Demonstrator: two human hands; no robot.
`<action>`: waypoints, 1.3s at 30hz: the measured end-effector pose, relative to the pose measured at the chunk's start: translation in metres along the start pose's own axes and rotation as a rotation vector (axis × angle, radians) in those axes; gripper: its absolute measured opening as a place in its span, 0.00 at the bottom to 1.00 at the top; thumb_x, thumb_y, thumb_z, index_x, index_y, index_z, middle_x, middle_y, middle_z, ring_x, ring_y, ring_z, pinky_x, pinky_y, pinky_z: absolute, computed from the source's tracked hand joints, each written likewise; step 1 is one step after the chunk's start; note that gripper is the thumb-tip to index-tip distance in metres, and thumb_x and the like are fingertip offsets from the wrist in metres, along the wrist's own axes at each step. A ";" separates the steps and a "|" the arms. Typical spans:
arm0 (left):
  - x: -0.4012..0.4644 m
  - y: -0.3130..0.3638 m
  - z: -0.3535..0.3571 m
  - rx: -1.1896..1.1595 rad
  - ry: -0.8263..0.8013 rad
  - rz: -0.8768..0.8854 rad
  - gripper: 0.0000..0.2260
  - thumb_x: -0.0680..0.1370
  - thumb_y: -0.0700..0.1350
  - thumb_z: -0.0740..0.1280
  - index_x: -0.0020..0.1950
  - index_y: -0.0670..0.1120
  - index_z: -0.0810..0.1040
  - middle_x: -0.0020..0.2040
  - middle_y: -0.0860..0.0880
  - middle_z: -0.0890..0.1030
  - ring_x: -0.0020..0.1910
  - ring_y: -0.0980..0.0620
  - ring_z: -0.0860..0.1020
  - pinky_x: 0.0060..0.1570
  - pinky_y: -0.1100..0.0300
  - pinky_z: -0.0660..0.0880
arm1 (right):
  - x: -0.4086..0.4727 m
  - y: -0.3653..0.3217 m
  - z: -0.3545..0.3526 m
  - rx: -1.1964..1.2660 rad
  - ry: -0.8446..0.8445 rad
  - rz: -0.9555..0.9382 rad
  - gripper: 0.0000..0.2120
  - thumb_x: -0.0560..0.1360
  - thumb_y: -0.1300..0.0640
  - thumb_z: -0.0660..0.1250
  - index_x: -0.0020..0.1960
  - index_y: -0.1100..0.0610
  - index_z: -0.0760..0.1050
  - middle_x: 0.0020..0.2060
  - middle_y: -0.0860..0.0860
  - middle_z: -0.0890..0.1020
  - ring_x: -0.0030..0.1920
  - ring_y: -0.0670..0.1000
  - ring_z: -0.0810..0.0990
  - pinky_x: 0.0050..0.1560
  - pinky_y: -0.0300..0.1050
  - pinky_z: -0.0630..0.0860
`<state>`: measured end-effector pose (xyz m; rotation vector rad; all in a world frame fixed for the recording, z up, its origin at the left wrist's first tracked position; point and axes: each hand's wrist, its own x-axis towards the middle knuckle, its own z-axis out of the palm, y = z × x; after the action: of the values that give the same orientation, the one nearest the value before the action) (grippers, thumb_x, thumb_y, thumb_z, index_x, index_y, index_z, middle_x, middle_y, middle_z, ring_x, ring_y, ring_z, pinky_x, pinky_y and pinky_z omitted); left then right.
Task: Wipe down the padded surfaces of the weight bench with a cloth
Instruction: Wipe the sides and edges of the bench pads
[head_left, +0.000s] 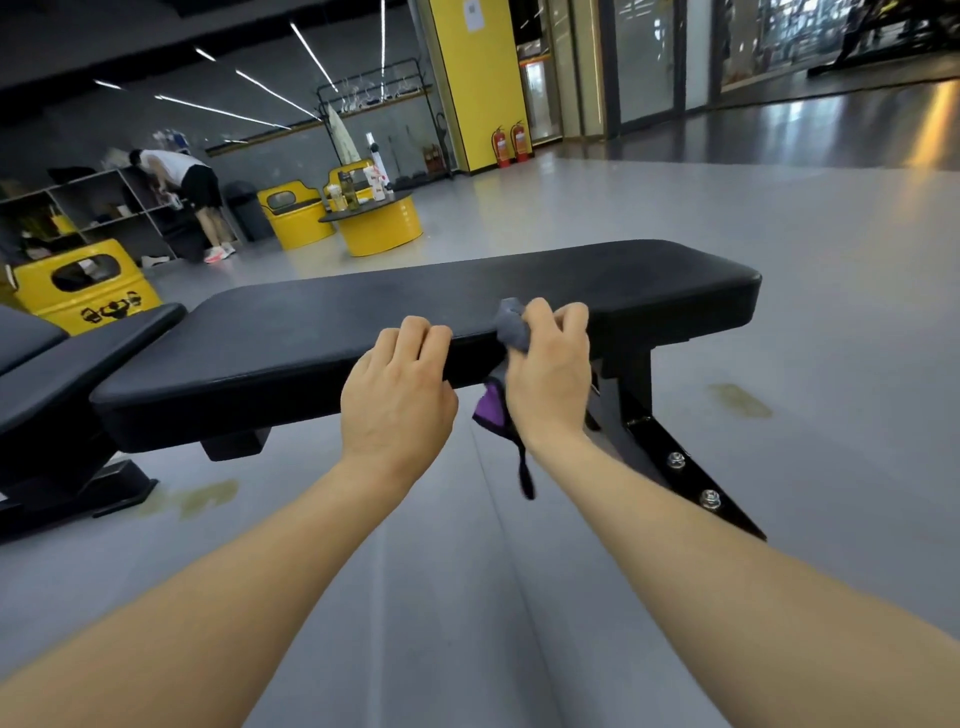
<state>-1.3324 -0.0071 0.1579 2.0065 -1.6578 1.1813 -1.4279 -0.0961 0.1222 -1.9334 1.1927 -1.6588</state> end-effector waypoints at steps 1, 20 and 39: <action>0.003 0.005 0.002 0.002 0.002 0.010 0.17 0.64 0.39 0.73 0.52 0.44 0.77 0.47 0.47 0.77 0.41 0.46 0.75 0.34 0.59 0.67 | 0.002 0.005 -0.001 0.003 -0.021 -0.037 0.02 0.75 0.63 0.63 0.46 0.60 0.69 0.48 0.57 0.69 0.43 0.57 0.71 0.35 0.46 0.69; 0.012 0.028 0.017 0.132 -0.017 0.070 0.12 0.65 0.35 0.70 0.47 0.44 0.78 0.42 0.48 0.76 0.36 0.46 0.73 0.31 0.60 0.63 | 0.012 0.037 -0.007 0.029 0.217 0.148 0.05 0.74 0.64 0.66 0.49 0.61 0.73 0.50 0.57 0.71 0.45 0.56 0.73 0.35 0.42 0.67; 0.028 0.064 0.028 0.016 -0.001 0.212 0.18 0.65 0.35 0.72 0.53 0.44 0.79 0.49 0.48 0.79 0.43 0.45 0.77 0.36 0.58 0.72 | 0.059 0.115 -0.055 0.033 0.140 0.432 0.05 0.76 0.63 0.60 0.51 0.57 0.69 0.54 0.55 0.68 0.49 0.59 0.72 0.37 0.47 0.66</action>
<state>-1.3790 -0.0637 0.1437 1.8766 -1.9053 1.2657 -1.5240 -0.1951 0.0939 -1.4256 1.4979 -1.5806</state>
